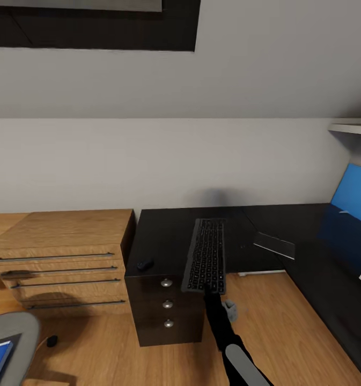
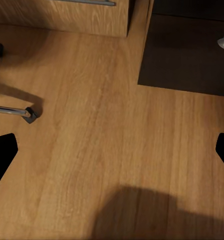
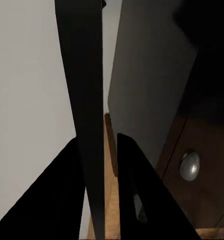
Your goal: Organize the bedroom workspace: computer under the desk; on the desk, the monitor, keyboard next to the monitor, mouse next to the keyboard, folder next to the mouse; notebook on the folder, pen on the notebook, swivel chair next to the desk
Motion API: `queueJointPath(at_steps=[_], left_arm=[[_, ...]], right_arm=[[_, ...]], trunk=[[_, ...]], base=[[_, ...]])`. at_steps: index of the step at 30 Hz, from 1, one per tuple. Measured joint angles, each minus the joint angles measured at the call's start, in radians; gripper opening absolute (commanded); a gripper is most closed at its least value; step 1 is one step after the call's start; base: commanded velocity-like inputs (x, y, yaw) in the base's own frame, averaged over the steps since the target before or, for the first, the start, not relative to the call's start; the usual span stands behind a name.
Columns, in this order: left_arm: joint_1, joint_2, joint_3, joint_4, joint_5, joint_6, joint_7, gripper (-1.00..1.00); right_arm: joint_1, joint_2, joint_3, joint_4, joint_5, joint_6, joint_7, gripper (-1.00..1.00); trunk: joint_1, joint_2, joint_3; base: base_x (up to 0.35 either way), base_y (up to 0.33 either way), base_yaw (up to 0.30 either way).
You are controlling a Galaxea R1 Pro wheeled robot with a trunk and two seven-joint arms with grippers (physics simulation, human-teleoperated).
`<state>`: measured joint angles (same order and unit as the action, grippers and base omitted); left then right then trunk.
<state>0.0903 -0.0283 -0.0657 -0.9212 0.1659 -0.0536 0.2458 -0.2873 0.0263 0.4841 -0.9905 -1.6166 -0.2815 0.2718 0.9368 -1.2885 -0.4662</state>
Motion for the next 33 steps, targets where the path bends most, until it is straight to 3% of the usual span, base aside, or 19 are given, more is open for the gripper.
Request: queueJointPath(at_steps=[5, 9, 23, 33], left_arm=[[0.0, 0.0, 0.0, 0.0, 0.0, 0.001, 0.0, 1.0], [0.0, 0.0, 0.0, 0.0, 0.0, 0.001, 0.0, 1.0], [0.0, -0.002, -0.002, 0.008, 0.0, -0.001, 0.0, 1.0], [0.0, -0.003, -0.002, 0.008, -0.002, -0.002, 0.0, 1.0]], right_arm=[[0.0, -0.003, 0.0, 0.0, 0.006, 0.15, 0.002, -1.0], [0.0, -0.005, -0.001, -0.001, 0.012, 0.197, 0.013, -1.0], [0.0, 0.005, 0.0, 0.003, 0.02, 0.175, 0.018, -1.0], [0.0, 0.008, 0.0, 0.003, 0.02, 0.147, 0.016, -1.0]], trunk=[[0.0, 0.0, 0.0], [0.0, 0.0, 0.0], [0.0, 0.0, 0.001], [0.0, 0.0, 0.011]], base=[[-0.001, 0.002, 0.0], [0.0, 0.0, 0.0], [0.0, 0.0, 0.007], [0.0, 0.0, 0.147]])
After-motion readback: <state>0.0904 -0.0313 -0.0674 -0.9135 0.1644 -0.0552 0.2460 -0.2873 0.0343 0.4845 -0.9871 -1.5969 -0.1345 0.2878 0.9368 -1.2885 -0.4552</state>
